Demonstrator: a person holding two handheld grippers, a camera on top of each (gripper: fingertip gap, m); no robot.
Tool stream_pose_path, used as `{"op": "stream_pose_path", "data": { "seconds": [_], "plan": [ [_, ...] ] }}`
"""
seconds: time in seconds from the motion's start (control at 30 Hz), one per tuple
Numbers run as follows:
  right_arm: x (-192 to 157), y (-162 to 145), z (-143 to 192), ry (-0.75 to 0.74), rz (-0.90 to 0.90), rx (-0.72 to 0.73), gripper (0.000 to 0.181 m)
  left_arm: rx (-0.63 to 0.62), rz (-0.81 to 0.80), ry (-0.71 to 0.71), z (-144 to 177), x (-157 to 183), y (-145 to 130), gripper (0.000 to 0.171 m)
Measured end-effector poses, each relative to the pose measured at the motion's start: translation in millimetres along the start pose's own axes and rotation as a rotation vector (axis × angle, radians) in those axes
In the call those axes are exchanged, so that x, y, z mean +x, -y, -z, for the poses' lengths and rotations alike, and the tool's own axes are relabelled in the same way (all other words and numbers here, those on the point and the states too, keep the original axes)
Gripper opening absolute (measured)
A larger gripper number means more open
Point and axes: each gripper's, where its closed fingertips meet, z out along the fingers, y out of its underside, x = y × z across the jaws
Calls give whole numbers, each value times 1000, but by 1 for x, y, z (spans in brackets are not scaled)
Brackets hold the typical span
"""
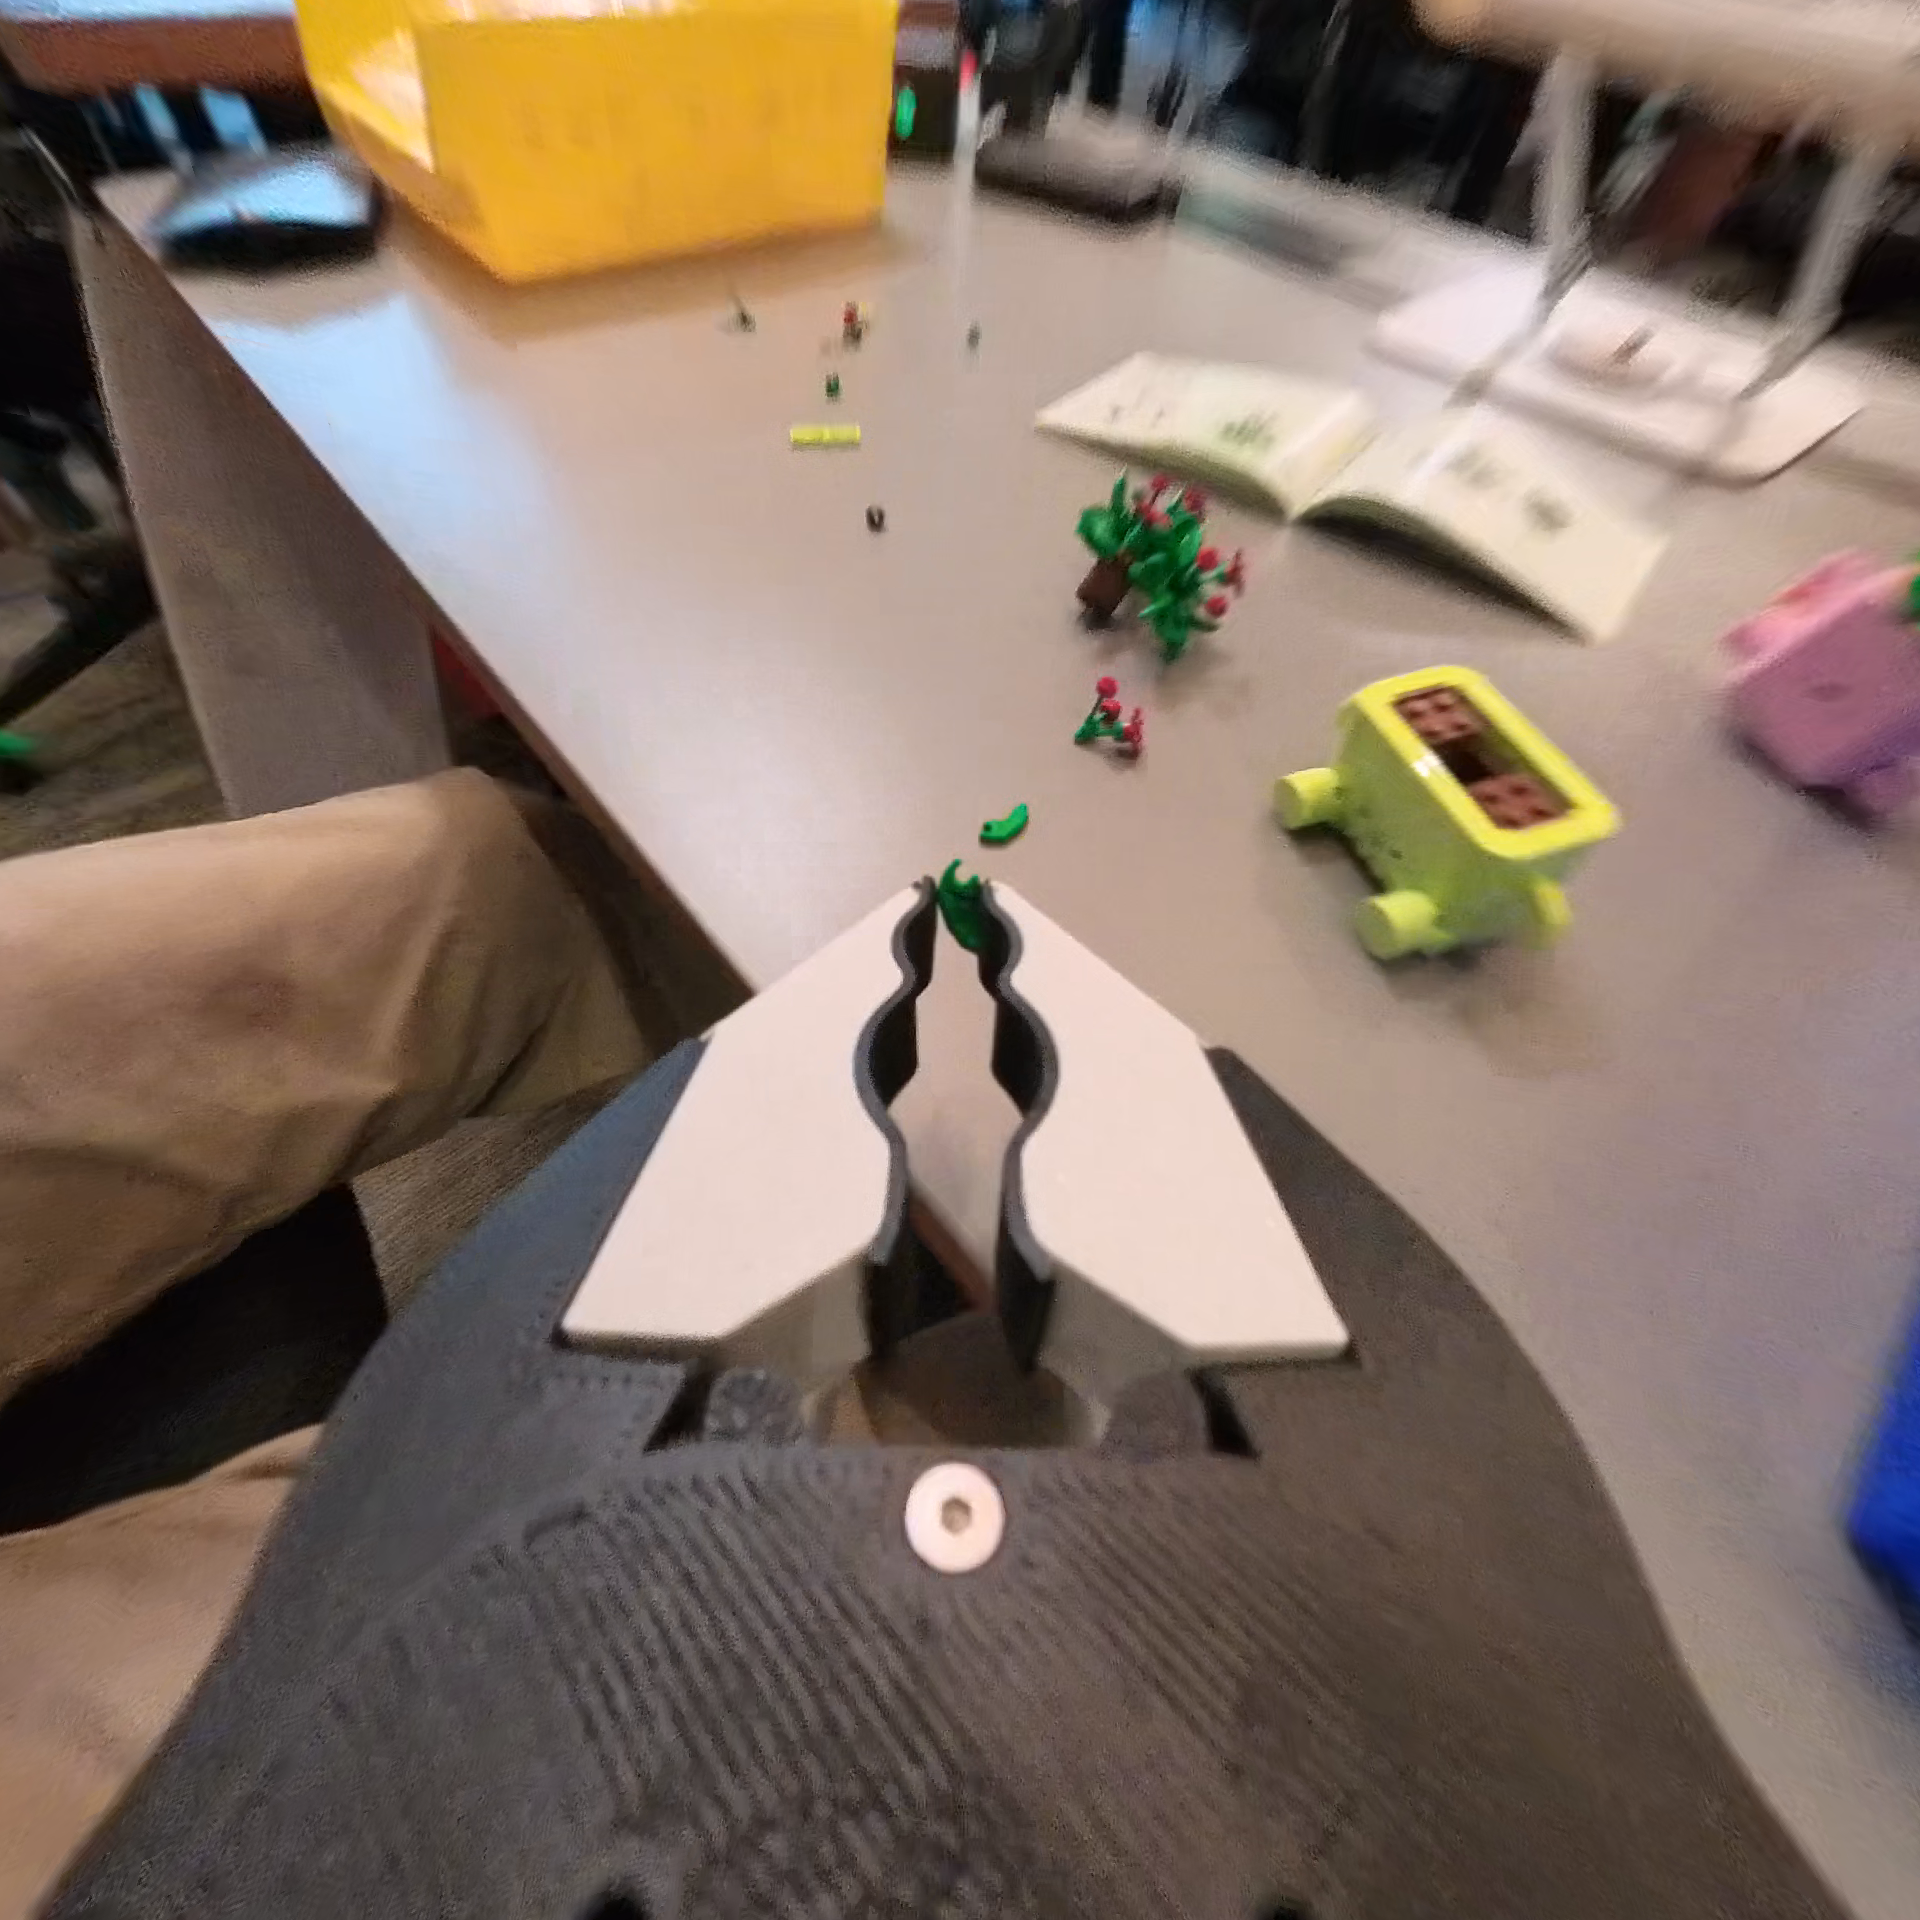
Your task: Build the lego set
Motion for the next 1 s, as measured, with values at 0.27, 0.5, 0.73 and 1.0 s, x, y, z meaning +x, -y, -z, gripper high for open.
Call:
{"op": "stream_pose_path", "data": {
  "seconds": [0.27, 0.5, 0.73, 1.0],
  "plan": [
    [54, -19, -84, -63, -89, -298, 5, 40, 132, 83, 32, -70, 3, 6],
    [60, -1, -70, -85, -152, -191, 18, 104, 67, -4, 21, -79, 53, 7],
    [56, 45, -46, -153, -54, 91, 19, 99, 6, -58, -6, -81, 94, 7],
    [19, 103, -28, -21, -31, 562, 7, 4, -46, -101, -44, -113, 130, 7]
  ]
}}
